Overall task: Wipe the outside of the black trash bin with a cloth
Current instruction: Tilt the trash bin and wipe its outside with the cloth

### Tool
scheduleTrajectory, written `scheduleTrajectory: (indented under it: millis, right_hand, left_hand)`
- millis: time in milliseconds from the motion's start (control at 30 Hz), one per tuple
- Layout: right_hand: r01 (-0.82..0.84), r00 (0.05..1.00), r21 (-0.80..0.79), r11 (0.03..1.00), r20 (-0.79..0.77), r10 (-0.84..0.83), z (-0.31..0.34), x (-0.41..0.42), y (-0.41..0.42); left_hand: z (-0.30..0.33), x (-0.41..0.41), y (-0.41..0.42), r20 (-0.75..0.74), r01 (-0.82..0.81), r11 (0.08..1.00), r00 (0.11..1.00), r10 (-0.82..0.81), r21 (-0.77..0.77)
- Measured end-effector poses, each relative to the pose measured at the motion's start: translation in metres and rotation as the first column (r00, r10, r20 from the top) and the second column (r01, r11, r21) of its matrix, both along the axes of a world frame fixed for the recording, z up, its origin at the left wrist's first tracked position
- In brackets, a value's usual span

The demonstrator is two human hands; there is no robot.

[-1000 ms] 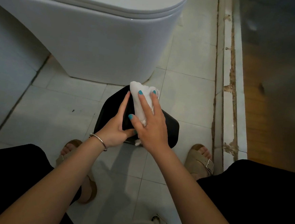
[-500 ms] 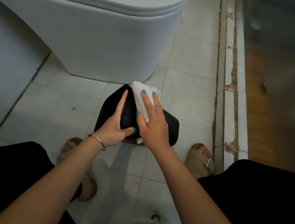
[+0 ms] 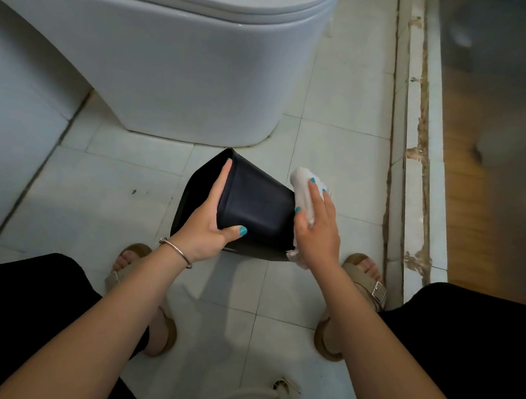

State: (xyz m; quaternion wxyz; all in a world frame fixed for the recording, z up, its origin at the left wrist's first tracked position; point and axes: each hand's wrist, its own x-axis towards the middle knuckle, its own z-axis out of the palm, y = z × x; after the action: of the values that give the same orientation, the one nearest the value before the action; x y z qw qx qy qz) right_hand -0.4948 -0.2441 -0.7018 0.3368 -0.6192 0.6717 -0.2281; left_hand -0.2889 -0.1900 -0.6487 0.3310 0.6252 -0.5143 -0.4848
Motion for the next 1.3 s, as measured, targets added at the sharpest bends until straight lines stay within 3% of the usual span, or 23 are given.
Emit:
scheduleTrajectory:
  millis: [133,300,600,667,867,967,1300]
  right_hand:
    - [0.071,0.997,0.072,0.995,-0.036,-0.069,-0.014,-0.017,-0.002]
    - [0.199,0.974,0.150,0.968,0.081,-0.212,-0.025,-0.032,0.001]
    - [0.186,0.958,0.100,0.977,0.204,-0.203,-0.029,-0.030,0.005]
    - [0.197,0.954,0.097,0.976,0.212,-0.213,-0.031,-0.034,0.006]
    - [0.187,0.944,0.058,0.981,0.266,-0.195,-0.041,-0.039,0.016]
    - [0.176,0.949,0.011,0.984,0.265,-0.172,-0.045,-0.036,0.021]
    - [0.150,0.962,-0.014,0.989,0.232,-0.143,-0.043,-0.035,0.026]
  left_hand:
    - [0.002,-0.003,0.000,0.005,0.005,1.000,1.000,-0.005,-0.011]
    - [0.005,0.004,-0.003,0.022,0.071,0.997,0.997,-0.071,0.011]
    - [0.009,0.017,0.004,0.063,0.078,0.993,0.994,-0.084,0.094]
    - [0.017,0.014,-0.006,0.112,0.076,0.996,0.990,-0.081,0.056]
    - [0.034,-0.005,-0.033,0.184,-0.122,0.993,0.976,0.120,0.000]
    - [0.040,-0.013,-0.040,0.292,-0.184,0.983,0.939,0.180,-0.015]
    - [0.035,-0.019,-0.044,0.537,-0.305,0.950,0.813,0.225,0.064]
